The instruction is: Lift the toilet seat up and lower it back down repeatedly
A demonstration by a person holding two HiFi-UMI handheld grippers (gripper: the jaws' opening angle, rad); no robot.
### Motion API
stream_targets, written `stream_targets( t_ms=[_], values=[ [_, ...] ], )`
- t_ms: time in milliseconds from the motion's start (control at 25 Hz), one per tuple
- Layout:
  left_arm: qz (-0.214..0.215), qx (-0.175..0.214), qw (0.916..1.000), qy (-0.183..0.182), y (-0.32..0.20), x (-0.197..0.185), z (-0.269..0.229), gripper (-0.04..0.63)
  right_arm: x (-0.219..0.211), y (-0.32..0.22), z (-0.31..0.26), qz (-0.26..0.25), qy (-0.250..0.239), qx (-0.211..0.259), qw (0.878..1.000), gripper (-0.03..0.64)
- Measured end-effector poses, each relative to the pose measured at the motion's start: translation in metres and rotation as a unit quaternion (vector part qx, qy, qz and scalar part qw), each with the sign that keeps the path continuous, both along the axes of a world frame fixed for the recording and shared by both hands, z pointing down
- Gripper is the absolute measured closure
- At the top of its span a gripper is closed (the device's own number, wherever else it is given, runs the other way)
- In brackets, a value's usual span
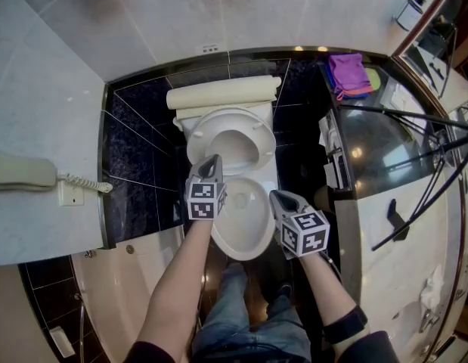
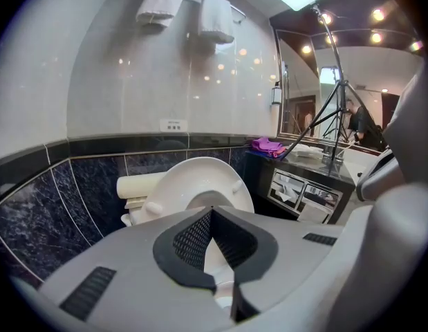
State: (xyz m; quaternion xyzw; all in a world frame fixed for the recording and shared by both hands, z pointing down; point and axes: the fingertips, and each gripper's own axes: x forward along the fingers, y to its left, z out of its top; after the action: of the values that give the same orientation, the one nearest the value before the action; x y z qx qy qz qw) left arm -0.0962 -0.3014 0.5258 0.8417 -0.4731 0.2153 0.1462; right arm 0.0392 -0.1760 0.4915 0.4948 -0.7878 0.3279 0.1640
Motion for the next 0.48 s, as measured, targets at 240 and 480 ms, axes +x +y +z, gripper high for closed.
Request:
stream_targets(
  t_ms=[240, 480],
  values=[
    [-0.014, 0.015, 0.9998, -0.002, 0.045, -0.009, -0.047, 0.604, -0.005, 0.02, -0.027, -0.031, 0.02, 0.02, 0.999, 0.609],
    [-0.027, 0.029, 0.9992, -0.01, 0.116, -0.014, -0.102, 0.604, 0.002, 0.052, -0.066, -0.065, 0.049, 0.059, 0.995, 0.609]
  ],
)
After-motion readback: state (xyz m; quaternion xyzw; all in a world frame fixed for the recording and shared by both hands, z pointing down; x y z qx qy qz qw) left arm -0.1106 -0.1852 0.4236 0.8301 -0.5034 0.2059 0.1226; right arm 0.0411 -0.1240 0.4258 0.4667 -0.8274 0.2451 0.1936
